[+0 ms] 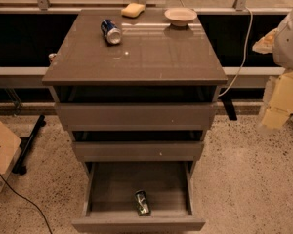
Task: Pick green can from bottom drawer and place on counter
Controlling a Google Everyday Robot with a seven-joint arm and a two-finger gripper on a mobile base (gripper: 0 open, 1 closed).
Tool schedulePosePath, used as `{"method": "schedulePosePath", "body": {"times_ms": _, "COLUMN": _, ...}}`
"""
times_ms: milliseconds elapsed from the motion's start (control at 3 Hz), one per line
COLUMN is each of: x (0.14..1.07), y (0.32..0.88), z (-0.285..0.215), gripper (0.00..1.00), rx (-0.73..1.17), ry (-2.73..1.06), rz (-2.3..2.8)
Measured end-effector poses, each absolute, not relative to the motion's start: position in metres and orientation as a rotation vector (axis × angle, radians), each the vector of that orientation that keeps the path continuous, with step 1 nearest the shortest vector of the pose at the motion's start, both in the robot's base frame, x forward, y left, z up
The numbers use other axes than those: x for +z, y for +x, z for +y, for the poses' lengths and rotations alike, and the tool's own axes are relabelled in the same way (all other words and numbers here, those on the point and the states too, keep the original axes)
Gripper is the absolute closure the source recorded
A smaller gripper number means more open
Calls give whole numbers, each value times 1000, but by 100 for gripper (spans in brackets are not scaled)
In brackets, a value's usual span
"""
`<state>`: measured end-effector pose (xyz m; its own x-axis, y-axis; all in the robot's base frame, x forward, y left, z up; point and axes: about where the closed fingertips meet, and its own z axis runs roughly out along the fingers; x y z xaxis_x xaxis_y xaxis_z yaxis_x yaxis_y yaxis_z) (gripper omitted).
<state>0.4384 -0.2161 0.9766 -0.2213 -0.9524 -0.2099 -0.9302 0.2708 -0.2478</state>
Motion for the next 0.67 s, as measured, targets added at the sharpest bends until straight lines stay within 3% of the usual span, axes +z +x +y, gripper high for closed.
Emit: {"method": "schedulePosePath", "body": {"times_ms": 667, "x": 963, "y": 440, "z": -210, "gripper": 0, "rx": -84, "ry": -1719, "rz": 2226}}
